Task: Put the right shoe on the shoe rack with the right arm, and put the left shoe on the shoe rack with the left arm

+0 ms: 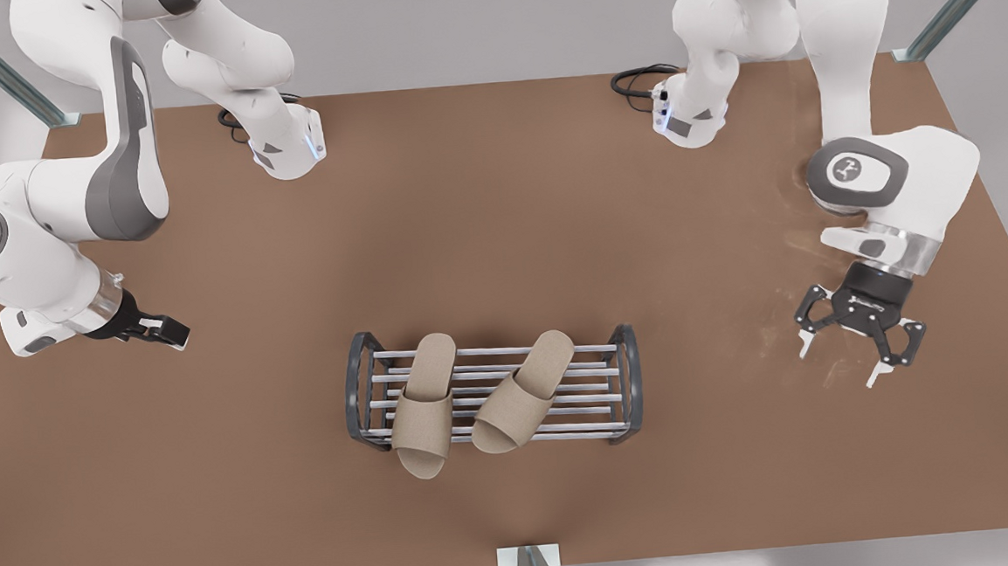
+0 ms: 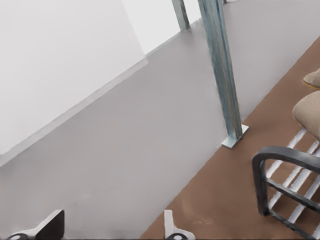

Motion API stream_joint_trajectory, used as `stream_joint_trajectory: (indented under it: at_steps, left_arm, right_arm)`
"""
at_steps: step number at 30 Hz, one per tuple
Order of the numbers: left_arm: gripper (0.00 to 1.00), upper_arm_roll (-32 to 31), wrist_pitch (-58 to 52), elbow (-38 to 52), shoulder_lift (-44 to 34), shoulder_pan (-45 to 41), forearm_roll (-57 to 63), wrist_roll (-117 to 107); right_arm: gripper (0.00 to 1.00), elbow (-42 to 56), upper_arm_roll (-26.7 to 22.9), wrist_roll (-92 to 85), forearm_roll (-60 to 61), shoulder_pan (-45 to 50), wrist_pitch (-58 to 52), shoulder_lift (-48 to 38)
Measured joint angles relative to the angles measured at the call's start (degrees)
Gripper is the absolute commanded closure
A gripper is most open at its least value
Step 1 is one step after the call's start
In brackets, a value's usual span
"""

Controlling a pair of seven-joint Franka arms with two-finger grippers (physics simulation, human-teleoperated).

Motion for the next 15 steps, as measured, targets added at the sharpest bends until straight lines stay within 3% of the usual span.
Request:
stream_joint_trajectory:
  at_steps: [1, 2, 6, 9, 12, 15]
  left_arm:
    - [0.00, -5.99, -7.88, 3.36, -0.73, 12.35, 9.12, -5.17]
    - [0.00, -12.03, -14.54, 5.64, -0.66, 17.53, 16.05, -10.41]
    - [0.00, -20.69, -35.23, 18.43, 6.16, -0.62, 40.07, -29.61]
    - [0.00, -21.75, -47.28, 21.98, 9.78, -1.36, 48.92, -41.42]
    - [0.00, -21.94, -51.52, 13.14, 6.14, -3.24, 52.71, -51.39]
    - [0.00, -21.96, -55.37, 14.06, 7.75, -3.56, 54.26, -59.93]
  right_arm:
    - [0.00, -0.01, 0.00, 0.01, 0.00, 0.00, -0.01, 0.00]
    - [0.00, 0.01, 0.00, 0.02, 0.00, 0.00, 0.00, 0.00]
    - [0.00, 0.05, 0.00, 0.06, 0.00, 0.00, -0.02, 0.00]
    - [0.00, 0.03, 0.00, 0.07, 0.00, 0.00, -0.04, -0.01]
    - [0.00, 0.03, 0.00, 0.08, 0.00, 0.00, -0.08, -0.04]
    - [0.00, 0.07, 0.00, 0.09, 0.01, 0.00, -0.10, -0.03]
